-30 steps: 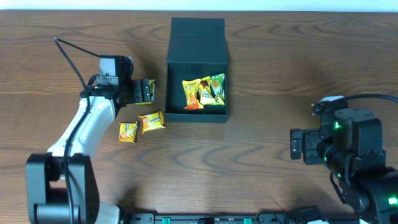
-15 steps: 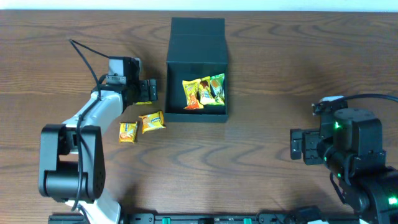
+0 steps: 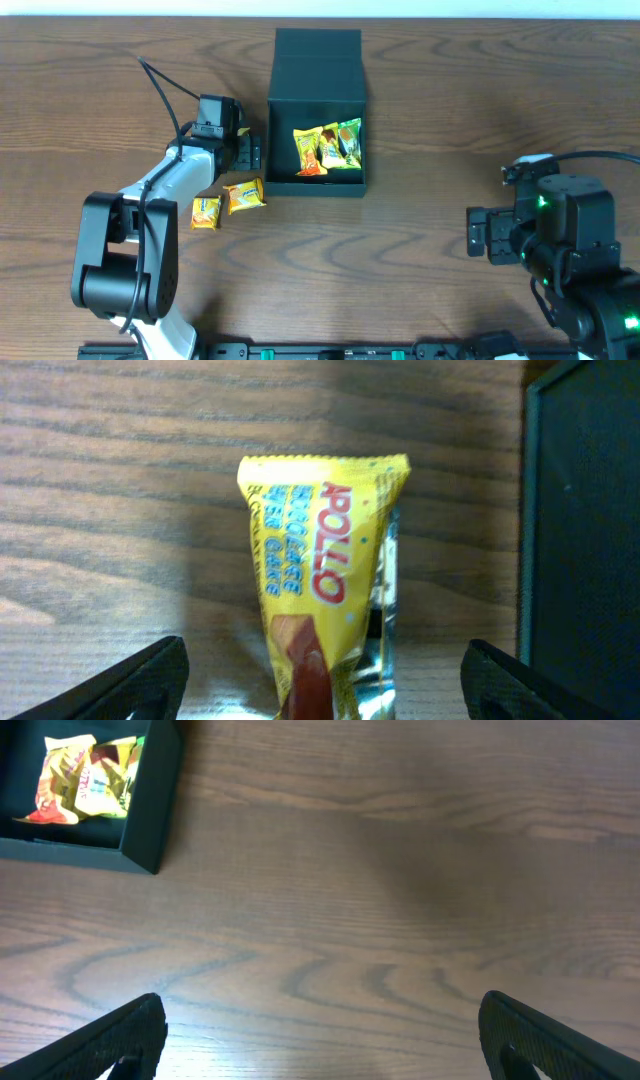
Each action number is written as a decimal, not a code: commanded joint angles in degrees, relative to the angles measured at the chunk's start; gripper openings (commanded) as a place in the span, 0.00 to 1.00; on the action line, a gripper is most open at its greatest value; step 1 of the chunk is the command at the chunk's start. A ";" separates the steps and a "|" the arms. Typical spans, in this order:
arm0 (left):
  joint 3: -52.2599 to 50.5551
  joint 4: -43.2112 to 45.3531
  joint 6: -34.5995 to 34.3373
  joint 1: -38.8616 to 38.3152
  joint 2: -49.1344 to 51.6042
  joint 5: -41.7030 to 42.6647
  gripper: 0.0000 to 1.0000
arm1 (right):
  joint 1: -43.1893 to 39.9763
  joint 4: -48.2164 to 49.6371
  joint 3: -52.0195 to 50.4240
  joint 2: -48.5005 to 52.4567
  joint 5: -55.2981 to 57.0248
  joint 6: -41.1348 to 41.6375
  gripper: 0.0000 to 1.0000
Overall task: Pack container
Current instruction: 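Grasp the yellow Apollo packet with the left gripper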
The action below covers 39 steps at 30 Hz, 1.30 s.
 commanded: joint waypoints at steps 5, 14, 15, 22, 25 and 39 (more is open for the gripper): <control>0.98 -0.28 0.35 -0.13 1.22 -1.84 0.81 | -0.02 0.00 -0.07 -0.20 0.61 -0.87 0.99; 0.98 -0.52 0.35 -0.13 2.23 -1.81 0.76 | -0.02 0.00 -0.07 -0.20 0.61 -0.87 0.99; 0.98 -0.55 0.35 -0.13 2.23 -1.81 0.74 | -0.04 0.00 -0.07 -0.20 0.61 -0.87 0.99; 0.98 -0.57 0.35 -0.13 2.23 -1.81 0.51 | -0.04 0.00 -0.07 -0.20 0.61 -0.87 0.99; 0.98 -0.57 0.33 -0.13 2.23 -1.81 0.45 | -0.02 0.00 -0.07 -0.20 0.61 -0.87 0.99; 0.98 -0.50 -1.20 -0.13 2.23 -1.81 0.23 | -0.02 0.00 -0.07 -0.20 0.61 -0.87 0.99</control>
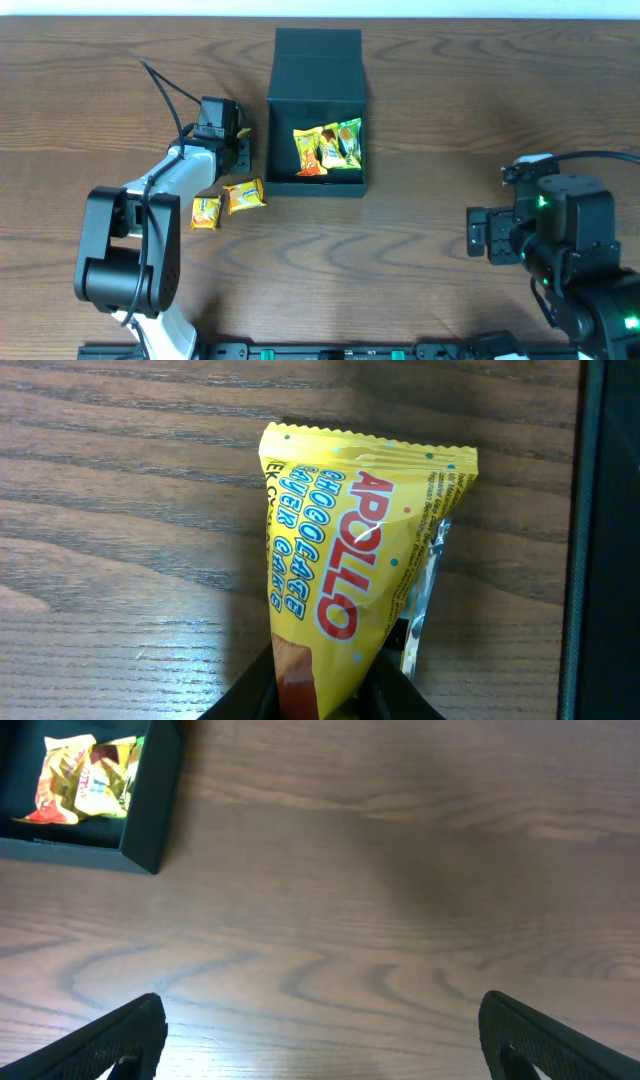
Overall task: Pack container
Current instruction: 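Grasp the yellow Apollo packet with the left gripper, then lift the Apollo packet over the box's left side and lower it in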
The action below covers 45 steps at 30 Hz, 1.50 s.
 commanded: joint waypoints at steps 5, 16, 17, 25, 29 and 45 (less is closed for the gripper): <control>3.21 -1.33 -0.68 -0.13 0.61 -0.61 0.19 | -0.02 0.00 -0.07 -0.20 0.61 -0.87 0.99; 18.14 -12.20 -0.63 -0.11 0.61 -6.93 0.05 | -0.02 0.00 -0.07 -0.20 0.61 -0.87 0.99; 19.96 -13.62 -0.61 -0.13 0.61 -7.50 0.06 | -0.04 0.00 -0.07 -0.20 0.61 -0.87 0.99; 31.43 -25.03 -0.66 -1.25 0.61 -4.76 0.06 | -0.02 0.00 -0.07 -0.20 0.61 -0.87 0.99; 33.94 -28.72 -0.83 -2.67 0.61 0.07 0.06 | -0.04 0.00 -0.07 -0.20 0.61 -0.87 0.99; 34.23 -35.19 -12.76 -13.77 0.63 0.00 0.06 | -0.04 0.00 -0.07 -0.20 0.61 -0.87 0.99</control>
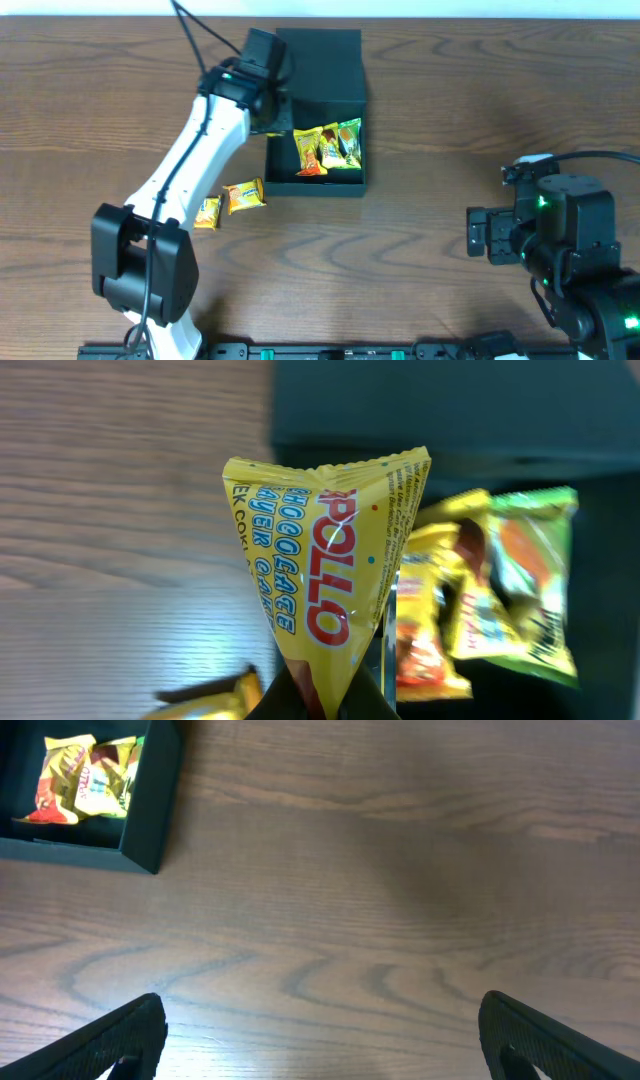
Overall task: Pack container
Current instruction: 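Lift the Apollo packet over the box's left side and lower it in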
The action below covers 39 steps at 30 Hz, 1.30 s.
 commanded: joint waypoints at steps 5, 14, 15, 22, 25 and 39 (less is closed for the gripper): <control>-0.28 -0.52 -6.49 -4.09 0.63 -6.93 0.06 | -0.04 0.00 -0.07 -0.20 0.61 -0.87 0.99; -6.45 -0.35 -17.33 -4.44 0.63 -6.12 0.06 | -0.04 0.00 -0.07 -0.20 0.61 -0.87 0.99; -7.02 0.00 -17.22 -4.46 0.63 -5.75 0.06 | -0.04 0.00 -0.07 -0.20 0.61 -0.87 0.99; -10.45 4.02 -10.75 -5.29 0.63 -5.75 0.05 | -0.04 0.00 -0.07 -0.20 0.61 -0.87 0.99; -11.58 5.68 -8.87 -5.62 0.63 -6.05 0.06 | -0.07 0.00 -0.07 -0.20 0.61 -0.87 0.99; -14.16 11.52 -3.76 -5.51 0.72 -9.16 0.42 | -0.07 0.00 -0.07 -0.20 0.61 -0.87 0.99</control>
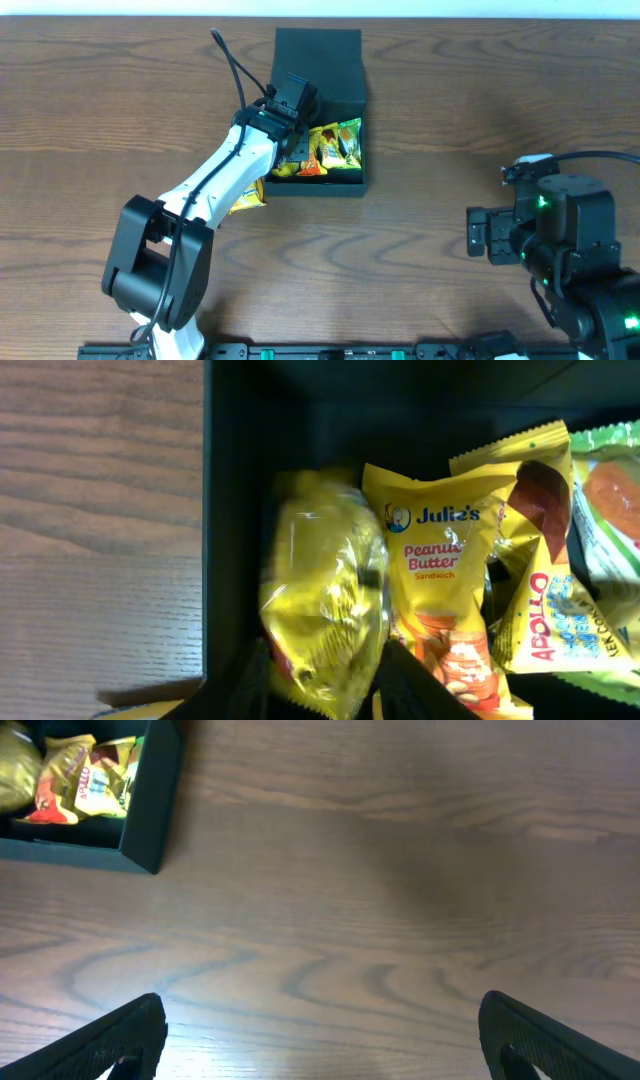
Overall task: Pack container
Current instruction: 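Lift the Apollo packet over the box's left side and lower it in, then release the Apollo packet inside the box beside the Julie's packet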
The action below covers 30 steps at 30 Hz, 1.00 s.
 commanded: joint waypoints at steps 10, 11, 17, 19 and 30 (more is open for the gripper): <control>-0.13 0.66 0.63 0.02 0.70 -1.14 0.44 | -0.04 0.02 -0.07 -0.20 0.61 -0.87 0.99; 0.00 0.44 0.63 0.02 0.68 -0.72 0.41 | -0.04 0.02 -0.07 -0.20 0.61 -0.87 0.99; 1.49 -3.37 0.57 0.02 0.68 2.71 0.06 | -0.04 0.02 -0.07 -0.20 0.61 -0.87 0.99; 1.46 -5.57 0.31 0.00 0.68 3.80 0.06 | -0.04 0.02 -0.07 -0.20 0.61 -0.87 0.99; 1.11 -7.56 0.17 -0.04 0.74 3.76 0.06 | -0.04 0.02 -0.07 -0.20 0.61 -0.87 0.99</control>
